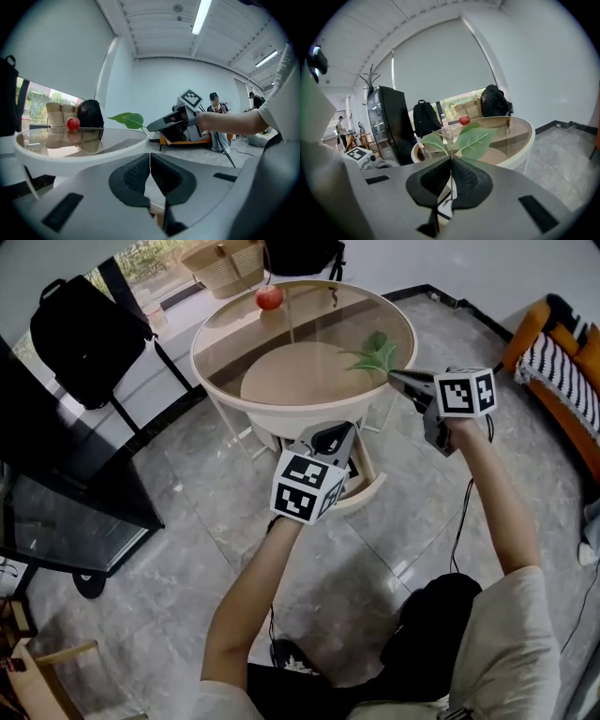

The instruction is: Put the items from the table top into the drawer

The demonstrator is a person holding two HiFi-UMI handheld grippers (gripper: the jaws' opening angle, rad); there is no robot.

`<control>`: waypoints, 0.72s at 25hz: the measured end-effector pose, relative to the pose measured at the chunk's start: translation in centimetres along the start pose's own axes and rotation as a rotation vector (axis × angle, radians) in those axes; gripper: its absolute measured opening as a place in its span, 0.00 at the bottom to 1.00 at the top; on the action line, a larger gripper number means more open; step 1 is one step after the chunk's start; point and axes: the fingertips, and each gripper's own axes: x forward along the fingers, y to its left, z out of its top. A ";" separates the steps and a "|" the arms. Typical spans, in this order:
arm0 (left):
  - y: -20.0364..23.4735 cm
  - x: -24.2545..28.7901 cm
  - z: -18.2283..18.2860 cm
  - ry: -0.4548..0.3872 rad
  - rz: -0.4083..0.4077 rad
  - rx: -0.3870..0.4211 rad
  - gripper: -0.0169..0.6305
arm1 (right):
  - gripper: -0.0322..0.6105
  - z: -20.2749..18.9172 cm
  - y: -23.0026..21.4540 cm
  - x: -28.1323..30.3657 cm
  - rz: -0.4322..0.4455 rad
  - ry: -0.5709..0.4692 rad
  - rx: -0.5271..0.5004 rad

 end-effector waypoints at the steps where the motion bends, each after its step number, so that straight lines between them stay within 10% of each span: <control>1: -0.2 -0.4 -0.8 -0.004 -0.001 -0.002 0.06 | 0.11 -0.9 1.1 -0.7 0.024 0.000 -0.016; 13: 0.9 -4.4 -14.0 0.137 0.010 -0.116 0.06 | 0.11 -14.1 12.1 -3.6 0.249 0.163 -0.115; 18: 1.6 -5.4 -17.6 0.218 0.009 -0.069 0.06 | 0.11 -22.1 9.7 2.9 0.227 0.375 -0.121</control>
